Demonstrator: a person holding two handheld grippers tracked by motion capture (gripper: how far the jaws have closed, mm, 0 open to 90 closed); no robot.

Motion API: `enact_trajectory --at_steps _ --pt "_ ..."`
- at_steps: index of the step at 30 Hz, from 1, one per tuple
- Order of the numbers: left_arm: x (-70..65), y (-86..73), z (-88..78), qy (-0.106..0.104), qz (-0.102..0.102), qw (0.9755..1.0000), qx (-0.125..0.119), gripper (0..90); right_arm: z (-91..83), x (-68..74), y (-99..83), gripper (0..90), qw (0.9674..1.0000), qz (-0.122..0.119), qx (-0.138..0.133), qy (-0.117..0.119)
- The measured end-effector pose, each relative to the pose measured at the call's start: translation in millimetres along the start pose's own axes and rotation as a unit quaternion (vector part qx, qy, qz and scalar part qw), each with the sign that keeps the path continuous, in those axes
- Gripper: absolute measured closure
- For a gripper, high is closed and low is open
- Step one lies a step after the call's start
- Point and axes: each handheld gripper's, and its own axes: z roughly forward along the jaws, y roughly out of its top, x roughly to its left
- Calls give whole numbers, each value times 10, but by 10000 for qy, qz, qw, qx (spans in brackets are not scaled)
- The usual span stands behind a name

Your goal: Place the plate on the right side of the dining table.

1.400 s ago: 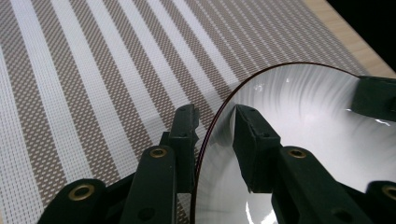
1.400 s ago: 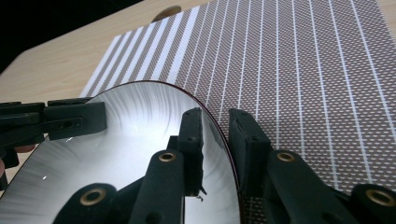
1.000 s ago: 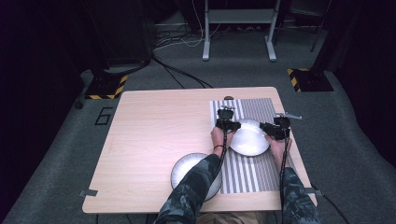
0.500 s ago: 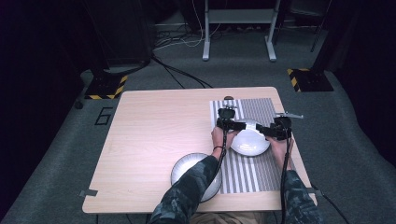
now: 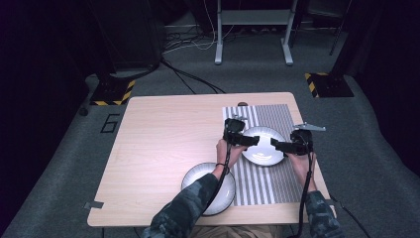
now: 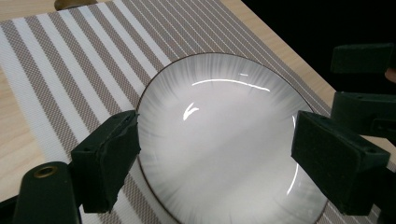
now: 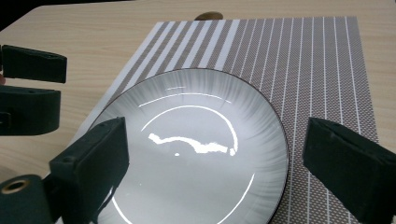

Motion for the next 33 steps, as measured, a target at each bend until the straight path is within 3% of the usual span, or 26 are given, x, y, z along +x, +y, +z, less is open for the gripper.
enact_trajectory --at_steps 6,10,15,20,30,33 --pt "77 -159 -294 -61 109 9999 -115 148 -154 108 -58 3 9997 -233 6 53" --pt "136 -273 -482 42 321 9993 -180 146 -251 146 -130 0 9993 -373 9 57" --pt "244 -448 -688 144 328 9990 -270 144 -363 165 -230 0 9990 -453 -53 36" --pt "400 -703 -910 558 537 9966 -275 139 -439 166 -350 0 9987 -517 -34 -7" --pt "763 -1252 -1378 1134 263 9919 -499 121 -474 172 -612 0 9978 -582 47 -310" --pt "916 -1411 -1502 1392 157 9886 -544 120 -456 164 -707 0 9972 -604 132 -424"
